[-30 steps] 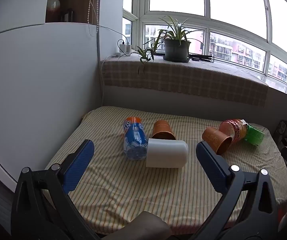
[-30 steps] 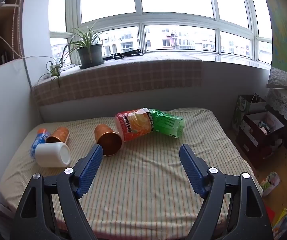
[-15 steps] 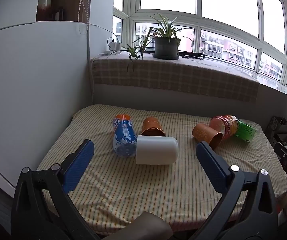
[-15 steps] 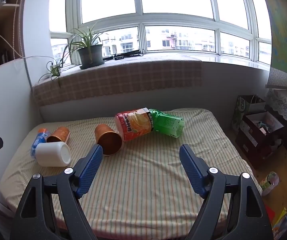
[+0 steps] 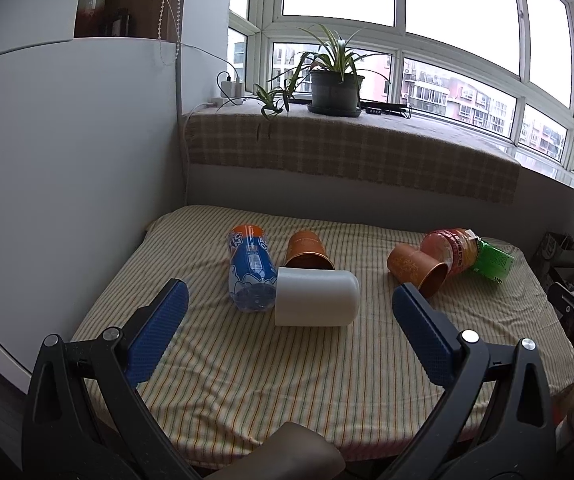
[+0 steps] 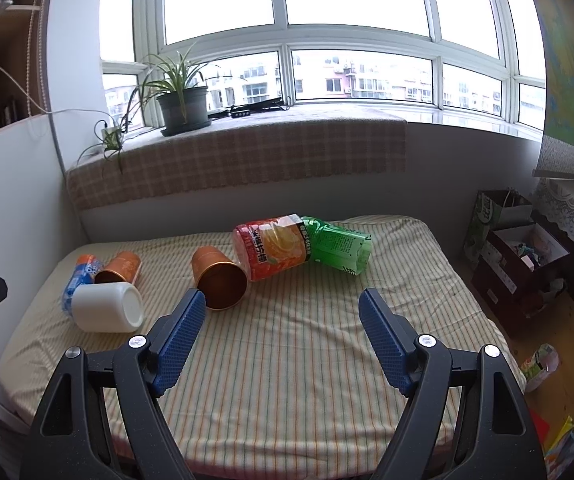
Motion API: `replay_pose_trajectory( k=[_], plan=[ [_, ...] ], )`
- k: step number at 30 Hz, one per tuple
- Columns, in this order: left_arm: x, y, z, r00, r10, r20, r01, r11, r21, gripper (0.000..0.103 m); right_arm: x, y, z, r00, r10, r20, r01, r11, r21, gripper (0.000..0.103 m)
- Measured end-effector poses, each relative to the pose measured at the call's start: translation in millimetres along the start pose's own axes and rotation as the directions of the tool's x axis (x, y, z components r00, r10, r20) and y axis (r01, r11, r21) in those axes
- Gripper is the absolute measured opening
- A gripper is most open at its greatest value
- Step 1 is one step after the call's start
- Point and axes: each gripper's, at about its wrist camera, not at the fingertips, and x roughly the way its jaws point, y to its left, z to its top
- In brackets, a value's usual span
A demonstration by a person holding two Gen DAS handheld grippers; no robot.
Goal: Flip cup upright
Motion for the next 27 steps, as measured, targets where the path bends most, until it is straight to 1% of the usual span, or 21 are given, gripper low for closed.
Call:
replay_pose_trajectory(
  k=[27],
  plan=[
    [2.1,4.7,-1.5,1.0,-0.001,-0.006,0.001,1.0,-0.014,0.103,2.9,7.4,1.6,0.999,0.025,-0.022,-0.025,1.0,-0.01,0.079]
  ],
)
